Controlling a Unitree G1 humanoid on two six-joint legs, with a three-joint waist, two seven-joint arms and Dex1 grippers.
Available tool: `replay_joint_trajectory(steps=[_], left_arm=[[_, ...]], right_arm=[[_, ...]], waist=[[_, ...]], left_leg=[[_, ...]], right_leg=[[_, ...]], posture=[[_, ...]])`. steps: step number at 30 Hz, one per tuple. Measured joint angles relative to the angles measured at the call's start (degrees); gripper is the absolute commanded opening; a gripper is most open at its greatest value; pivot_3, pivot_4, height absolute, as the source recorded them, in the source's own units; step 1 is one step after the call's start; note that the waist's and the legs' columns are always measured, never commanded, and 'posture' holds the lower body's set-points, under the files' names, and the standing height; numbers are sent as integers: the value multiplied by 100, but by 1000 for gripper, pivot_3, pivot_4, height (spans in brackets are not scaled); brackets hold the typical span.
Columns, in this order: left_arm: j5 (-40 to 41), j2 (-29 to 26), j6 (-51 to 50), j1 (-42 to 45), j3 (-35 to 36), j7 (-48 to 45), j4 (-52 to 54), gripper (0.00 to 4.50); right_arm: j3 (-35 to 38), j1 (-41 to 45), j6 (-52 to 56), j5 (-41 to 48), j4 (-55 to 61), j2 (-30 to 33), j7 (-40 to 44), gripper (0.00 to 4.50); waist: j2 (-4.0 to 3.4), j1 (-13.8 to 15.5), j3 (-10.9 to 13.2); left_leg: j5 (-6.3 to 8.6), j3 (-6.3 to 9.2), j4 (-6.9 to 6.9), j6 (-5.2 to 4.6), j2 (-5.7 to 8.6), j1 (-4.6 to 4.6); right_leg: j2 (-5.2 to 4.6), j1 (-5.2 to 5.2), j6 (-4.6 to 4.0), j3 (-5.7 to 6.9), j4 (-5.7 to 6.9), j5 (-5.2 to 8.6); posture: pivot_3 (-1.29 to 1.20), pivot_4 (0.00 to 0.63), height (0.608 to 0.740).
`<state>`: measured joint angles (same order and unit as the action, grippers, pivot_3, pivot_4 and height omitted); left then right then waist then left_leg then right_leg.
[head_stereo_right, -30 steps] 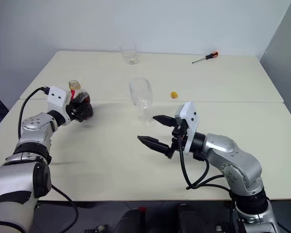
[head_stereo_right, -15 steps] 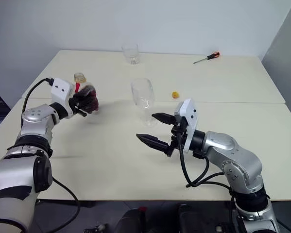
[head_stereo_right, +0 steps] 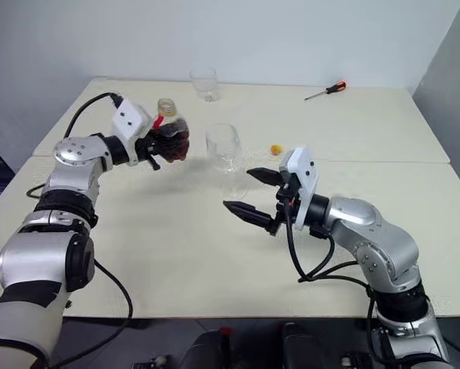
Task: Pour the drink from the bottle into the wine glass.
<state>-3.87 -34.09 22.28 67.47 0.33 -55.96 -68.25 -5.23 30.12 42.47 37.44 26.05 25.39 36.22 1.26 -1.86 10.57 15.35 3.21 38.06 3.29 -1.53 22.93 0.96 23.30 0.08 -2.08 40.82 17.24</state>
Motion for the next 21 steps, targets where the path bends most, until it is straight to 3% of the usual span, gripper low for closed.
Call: replay_joint_trajectory(steps=[14,21], left_arm=[[-761,175,1132,937,-692,37,-334,1007],[-1238,154,1627,1146,-997,266,-506,1007]], right_arm=[[211,856,-790,-709,-1483,164,313,4500],[242,909,-805,-710,-1491,100,248,4500]], waist=[[1,-6,1],[1,0,2]], left_leg=[[0,-15,-2,-1,0,0],[0,-15,-1,-1,1,4]], right_leg=[[0,9,0,-6,4,0],[-1,12,0,-7,5,0]], posture=[[0,150,740],[0,150,740]])
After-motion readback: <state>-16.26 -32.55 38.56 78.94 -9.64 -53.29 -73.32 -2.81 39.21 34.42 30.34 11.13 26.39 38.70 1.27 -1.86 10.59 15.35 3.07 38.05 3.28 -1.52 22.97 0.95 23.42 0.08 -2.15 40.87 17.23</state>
